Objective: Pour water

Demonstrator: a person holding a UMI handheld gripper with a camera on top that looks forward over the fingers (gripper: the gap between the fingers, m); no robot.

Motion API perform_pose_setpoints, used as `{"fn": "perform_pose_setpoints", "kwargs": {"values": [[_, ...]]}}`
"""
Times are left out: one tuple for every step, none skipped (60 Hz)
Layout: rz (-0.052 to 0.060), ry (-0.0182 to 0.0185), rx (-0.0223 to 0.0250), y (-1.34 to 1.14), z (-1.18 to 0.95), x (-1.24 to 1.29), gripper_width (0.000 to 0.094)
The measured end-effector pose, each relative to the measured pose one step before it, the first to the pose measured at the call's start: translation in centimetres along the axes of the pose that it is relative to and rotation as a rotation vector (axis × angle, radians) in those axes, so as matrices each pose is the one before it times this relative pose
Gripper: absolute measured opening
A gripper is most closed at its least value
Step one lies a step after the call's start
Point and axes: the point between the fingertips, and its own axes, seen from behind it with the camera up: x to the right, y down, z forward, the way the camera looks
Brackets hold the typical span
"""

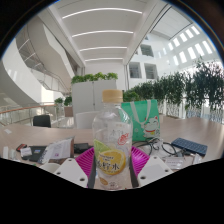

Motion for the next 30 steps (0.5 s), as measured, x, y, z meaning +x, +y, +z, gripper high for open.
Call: {"fn": "perform_pose_setpoints", "kwargs": {"values": [[-0.0095, 0.00077, -0.00712, 0.575, 0.249, 0.127, 0.0502], [-0.0081, 0.00126, -0.00671, 0.494, 0.219, 0.067, 0.0502], [-0.0056, -0.00062, -0.00607, 0.459, 0.191, 0.044, 0.0509], [0.0006, -0.00172, -0.00628, 0.771, 0.13, 0.392, 0.0504], [0.0042, -0.00118, -0.00929, 0.987, 0.412, 0.55, 0.0502], [0.0044, -0.00226, -0.01059, 0.477, 0.12, -0.034, 0.0503], [0.0031, -0.00386, -0.01225, 0.49, 0.101, -0.09, 0.0506], [0.0016, -0.00401, -0.01382, 0.536, 0.081, -0.084, 0.0503], [0.0008, -0.00253, -0.0155, 0.64, 0.074, -0.056, 0.0502], [-0.0018, -0.00071, -0.01655, 1.303, 0.171, 0.705, 0.0502], [0.0003, -0.00207, -0.02063, 0.844, 0.032, -0.026, 0.0507], [-0.0019, -0.00715, 0.03217, -0.402, -0.195, -0.498, 0.0507], [-0.0027, -0.00509, 0.01231, -0.321, 0.321, 0.337, 0.0504], [-0.0057, -0.00181, -0.00978, 0.064, -0.537, -0.593, 0.0508], [-0.009, -0.00245, 0.00657, -0.103, -0.017, -0.053, 0.0507], [-0.0092, -0.00257, 0.00129, -0.005, -0.041, -0.116, 0.0507], [-0.0081, -0.00099, -0.00593, 0.163, -0.074, -0.081, 0.0508], [-0.0052, -0.00003, 0.00227, -0.039, -0.096, -0.074, 0.0507], [-0.0021, 0.00116, -0.00267, 0.057, -0.122, -0.063, 0.0508], [0.0015, 0.00159, 0.00174, -0.066, -0.127, -0.051, 0.0507], [0.0045, 0.00008, -0.00012, -0.052, 0.554, 0.223, 0.0511], [0.0064, 0.00536, -0.00518, -0.895, -1.399, -2.085, 0.0515], [0.0026, 0.00142, 0.00017, -0.058, -0.109, -0.03, 0.0521], [0.0012, 0.00079, -0.00412, 0.013, -0.094, 0.017, 0.053], [0.0001, 0.00131, -0.0081, 0.066, -0.109, -0.012, 0.0539], [-0.0001, 0.00257, -0.01159, 0.109, -0.135, 0.026, 0.0554], [-0.0003, 0.00305, -0.01385, 0.119, 0.193, 0.243, 0.0569], [0.0005, 0.00282, -0.02223, 0.452, 0.322, 0.594, 0.0589], [0.0007, 0.00865, -0.02839, 0.429, -0.219, 0.183, 0.0624], [0.0024, 0.00873, -0.0296, 0.46, -0.255, 0.155, 0.0671]]}}
